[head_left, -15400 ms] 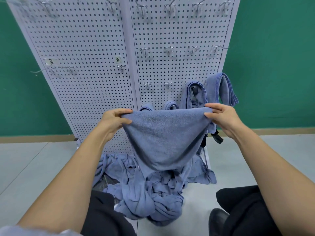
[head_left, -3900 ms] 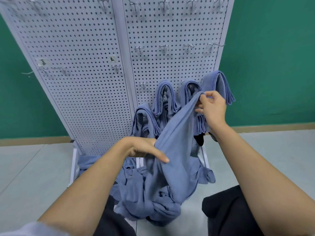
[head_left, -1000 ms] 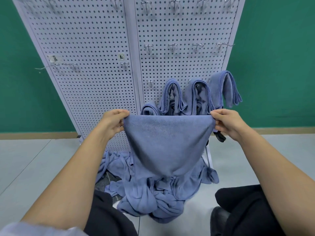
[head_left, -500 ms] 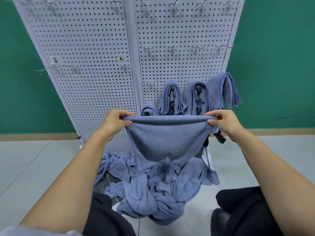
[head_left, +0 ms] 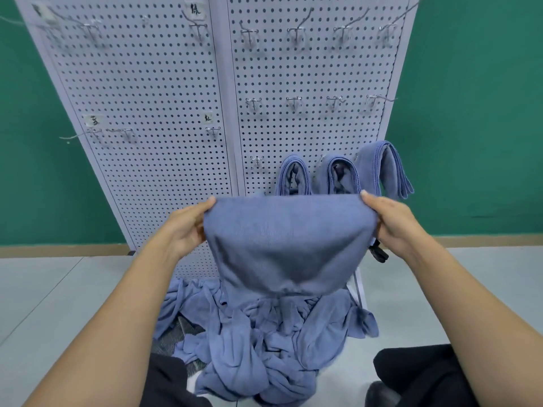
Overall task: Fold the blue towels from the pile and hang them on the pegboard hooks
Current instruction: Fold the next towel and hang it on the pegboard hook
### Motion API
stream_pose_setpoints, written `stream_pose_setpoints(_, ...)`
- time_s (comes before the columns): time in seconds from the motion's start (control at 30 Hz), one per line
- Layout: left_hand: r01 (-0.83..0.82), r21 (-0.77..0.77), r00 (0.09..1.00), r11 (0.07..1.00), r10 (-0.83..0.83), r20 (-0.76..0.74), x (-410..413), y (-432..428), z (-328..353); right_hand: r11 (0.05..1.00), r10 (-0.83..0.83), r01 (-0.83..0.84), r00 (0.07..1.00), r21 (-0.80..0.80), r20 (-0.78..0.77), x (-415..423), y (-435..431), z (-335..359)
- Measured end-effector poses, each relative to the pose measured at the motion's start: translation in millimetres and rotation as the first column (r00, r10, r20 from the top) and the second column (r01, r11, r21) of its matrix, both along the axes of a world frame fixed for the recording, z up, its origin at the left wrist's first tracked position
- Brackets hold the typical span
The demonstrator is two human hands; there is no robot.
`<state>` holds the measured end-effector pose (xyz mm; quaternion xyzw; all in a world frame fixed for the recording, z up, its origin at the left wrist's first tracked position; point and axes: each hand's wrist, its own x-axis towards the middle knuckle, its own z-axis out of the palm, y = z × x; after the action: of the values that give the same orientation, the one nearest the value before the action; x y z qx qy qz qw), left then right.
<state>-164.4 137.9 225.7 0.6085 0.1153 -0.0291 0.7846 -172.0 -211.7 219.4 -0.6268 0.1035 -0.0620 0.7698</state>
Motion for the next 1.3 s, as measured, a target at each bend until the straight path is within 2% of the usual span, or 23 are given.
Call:
stream_pose_setpoints(0.1, -0.068, -0.014, 0.993, 0.998, 0.067, -0.097, 1.4, -14.7, -5.3, 0.998, -0.063, 0.064, 0.993, -0.002, -0.098, 1.9, 12.8, -2.3)
stream_pose_setpoints(0.2, -0.099, 0.008, 0.995, 0.995, 0.099, -0.014, -2.8, -34.1, -0.9, 0.999, -0.016, 0.015, 1.0, -0.041, -0.027, -1.4, 29.3, 3.0)
stream_pose_setpoints(0.33, 0.011, 0.146, 0.994, 0.989, -0.026, 0.106, -19.9, -71.3, 8.0, 0.975, 0.104, -0.088, 0.992, -0.204, 0.069, -10.5, 67.5, 7.4)
stream_pose_setpoints(0.43, 0.062, 0.24, 0.984, 0.969, -0.1, 0.15, -27.5, -93.9, 6.7, 0.951, 0.135, -0.095, 0.983, -0.295, 0.12, -17.8, 93.6, 6.5)
stream_pose_setpoints(0.53, 0.049, 0.284, 0.979, 0.958, -0.103, 0.177, -30.1, -105.8, 5.8, 0.936, 0.135, -0.076, 0.979, -0.344, 0.152, -22.2, 105.0, 5.0)
stream_pose_setpoints(0.63, 0.014, 0.29, 0.976, 0.957, -0.076, 0.206, -30.0, -108.1, 6.8, 0.944, 0.152, -0.098, 0.977, -0.315, 0.151, -27.3, 107.0, 7.9)
stream_pose_setpoints(0.8, 0.019, 0.305, 0.964, 0.952, -0.099, 0.249, -30.4, -104.3, 9.6, 0.95, 0.306, -0.291, 0.942, -0.113, 0.14, -36.9, 105.9, 15.8)
stream_pose_setpoints(0.9, 0.0, 0.286, 0.967, 0.958, -0.073, 0.246, -30.0, -103.4, 10.5, 0.944, 0.329, -0.322, 0.935, -0.074, 0.134, -37.2, 98.0, 18.6)
stream_pose_setpoints(0.97, 0.006, 0.274, 0.969, 0.962, -0.073, 0.236, -29.3, -101.3, 13.2, 0.961, 0.273, -0.263, 0.951, -0.082, 0.144, -32.3, 86.2, 17.5)
stream_pose_setpoints(1.07, 0.128, 0.176, 0.95, 0.976, -0.172, 0.262, -30.1, -96.1, 20.1, 0.941, 0.176, -0.145, 0.981, -0.307, 0.076, -17.6, 64.4, 7.5)
stream_pose_setpoints(1.13, 0.229, 0.073, 0.922, 0.971, -0.241, 0.303, -30.2, -92.6, 23.6, 0.915, 0.201, -0.196, 0.979, -0.352, -0.024, -8.5, 56.5, -0.9)
stream_pose_setpoints(1.23, 0.294, 0.023, 0.906, 0.955, -0.286, 0.312, -26.9, -85.4, 24.2, 0.912, 0.346, -0.363, 0.931, -0.192, -0.119, -2.9, 58.5, -10.2)
stream_pose_setpoints(1.3, 0.286, 0.042, 0.915, 0.957, -0.286, 0.284, -21.8, -78.3, 19.4, 0.869, 0.443, -0.462, 0.886, -0.175, -0.14, -3.7, 62.5, -12.3)
